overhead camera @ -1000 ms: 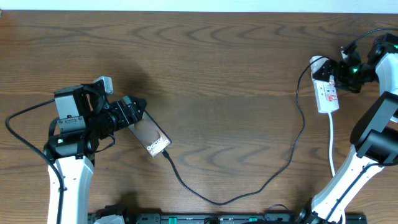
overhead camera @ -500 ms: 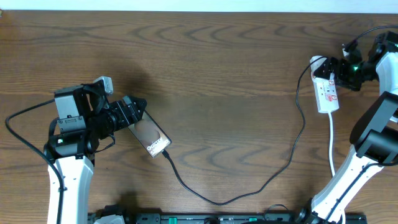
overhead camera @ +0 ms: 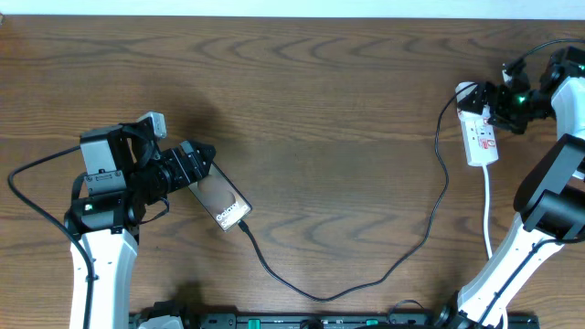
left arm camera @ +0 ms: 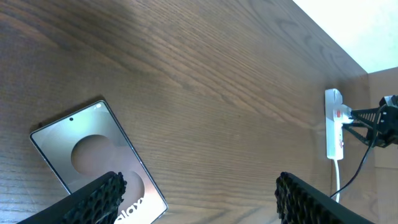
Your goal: Plug charger to phone and switch on socket
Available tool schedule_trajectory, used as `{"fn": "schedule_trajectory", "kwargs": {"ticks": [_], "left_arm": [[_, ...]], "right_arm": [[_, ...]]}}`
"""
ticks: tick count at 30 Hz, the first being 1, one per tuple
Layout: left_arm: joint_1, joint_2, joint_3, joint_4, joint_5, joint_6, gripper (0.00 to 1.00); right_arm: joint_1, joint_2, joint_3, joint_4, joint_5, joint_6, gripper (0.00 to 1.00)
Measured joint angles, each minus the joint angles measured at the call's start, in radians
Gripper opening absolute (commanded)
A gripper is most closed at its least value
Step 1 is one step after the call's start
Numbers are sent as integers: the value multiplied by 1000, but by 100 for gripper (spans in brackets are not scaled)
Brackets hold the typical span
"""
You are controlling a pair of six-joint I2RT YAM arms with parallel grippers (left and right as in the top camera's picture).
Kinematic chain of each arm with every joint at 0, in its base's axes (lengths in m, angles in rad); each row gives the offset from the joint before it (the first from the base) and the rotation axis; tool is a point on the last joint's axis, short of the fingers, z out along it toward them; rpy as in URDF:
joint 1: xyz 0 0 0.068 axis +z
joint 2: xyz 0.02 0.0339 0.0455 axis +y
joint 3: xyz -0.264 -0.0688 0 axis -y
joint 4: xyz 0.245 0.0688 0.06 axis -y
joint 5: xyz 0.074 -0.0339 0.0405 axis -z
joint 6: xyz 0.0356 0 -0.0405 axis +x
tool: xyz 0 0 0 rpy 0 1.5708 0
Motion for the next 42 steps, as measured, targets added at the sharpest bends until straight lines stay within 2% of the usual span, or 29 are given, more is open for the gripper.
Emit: {"fn": "schedule_trajectory", "kwargs": {"ticks": [12,17,42], "left_arm": [[0,0,0,0,0,0,80],[0,0,0,0,0,0,80],[0,0,0,-5,0,0,80]], "right_arm": [[-2,-1,-27,49,13,4,99],[-1,-1,-31,87,-60,7,99],[-1,-1,-26,71,-50,26,99]]}}
